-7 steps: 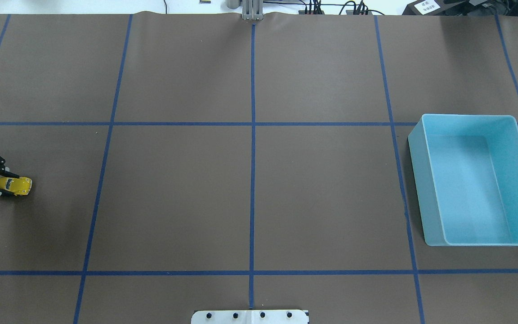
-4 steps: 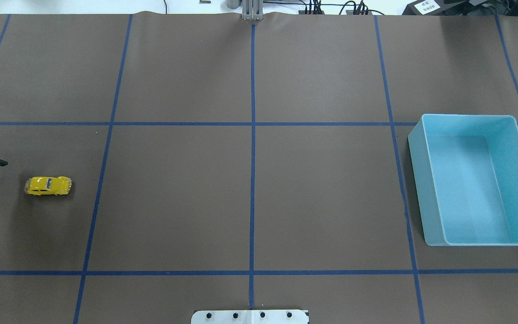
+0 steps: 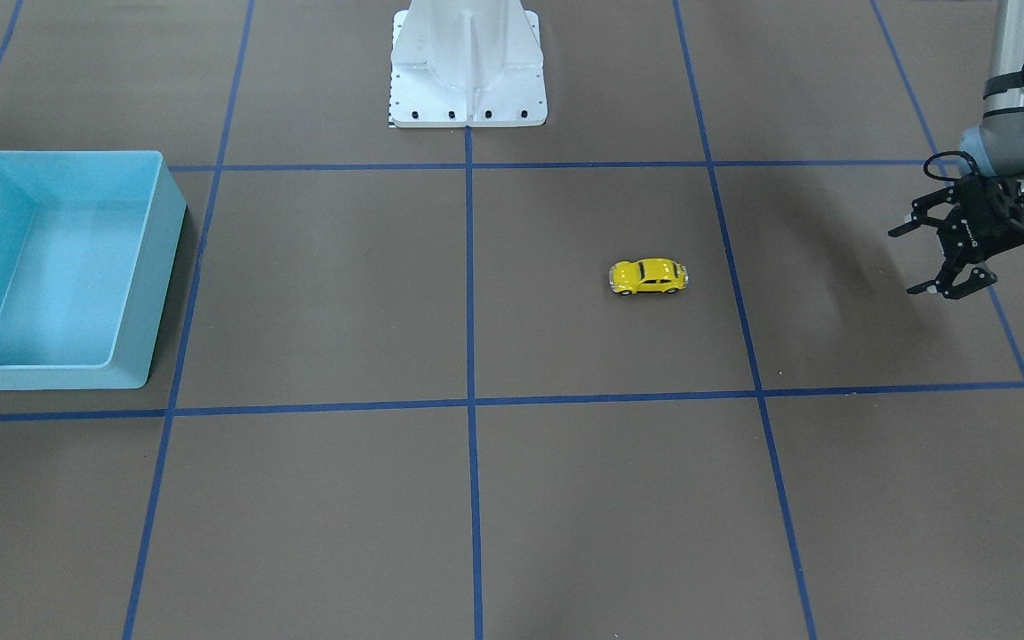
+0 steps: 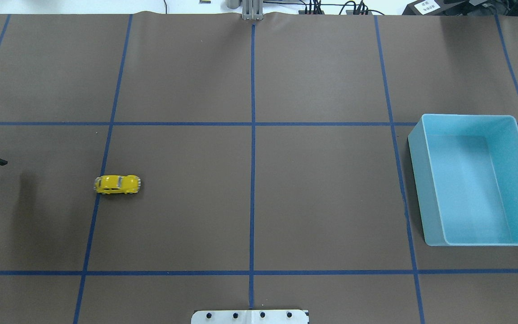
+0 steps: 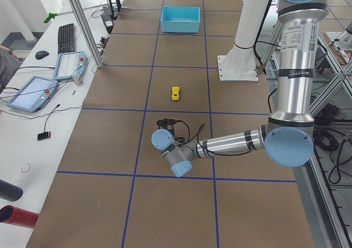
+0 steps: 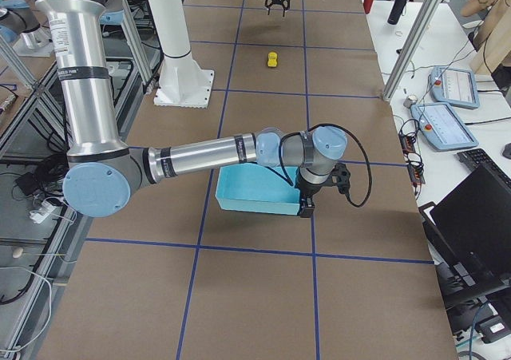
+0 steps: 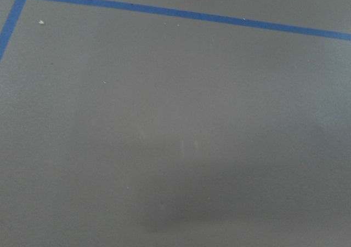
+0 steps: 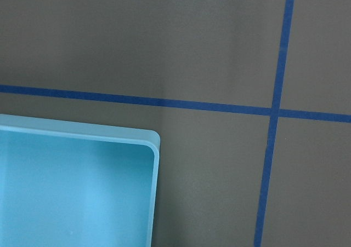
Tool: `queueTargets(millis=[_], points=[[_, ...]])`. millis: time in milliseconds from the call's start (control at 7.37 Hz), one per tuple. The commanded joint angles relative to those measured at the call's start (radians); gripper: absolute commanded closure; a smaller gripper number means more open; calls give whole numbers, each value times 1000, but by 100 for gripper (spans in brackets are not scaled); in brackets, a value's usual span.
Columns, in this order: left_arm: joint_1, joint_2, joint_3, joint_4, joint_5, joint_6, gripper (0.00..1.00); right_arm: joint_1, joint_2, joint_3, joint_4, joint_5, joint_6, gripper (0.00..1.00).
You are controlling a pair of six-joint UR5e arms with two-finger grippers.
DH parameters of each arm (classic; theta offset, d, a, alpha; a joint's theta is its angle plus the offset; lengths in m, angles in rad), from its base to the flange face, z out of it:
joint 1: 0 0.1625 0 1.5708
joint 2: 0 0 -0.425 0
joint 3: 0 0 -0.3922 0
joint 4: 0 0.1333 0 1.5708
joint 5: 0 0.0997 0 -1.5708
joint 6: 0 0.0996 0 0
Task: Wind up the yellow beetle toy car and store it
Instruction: 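Raise and withdraw the left gripper as the car rolls forward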
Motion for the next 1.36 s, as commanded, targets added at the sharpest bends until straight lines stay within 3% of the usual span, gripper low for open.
queueTargets(millis=[0,543,814,950,1222], points=[[-24,-13,-31,21,5,-112,0,0,2,1,0,0,0,1],[-24,-92,-92,93,43,-560,0,0,0,0,0,0,0,1],[-41,-111,-176,319,110,-617,0,0,0,1,0,0,0,1],[-65,-129,-241,469,191,-618,0,-9,3,15,0,0,8,1],[-105,-129,-284,665,311,-617,0,-85,98,33,-2,-24,12,1]])
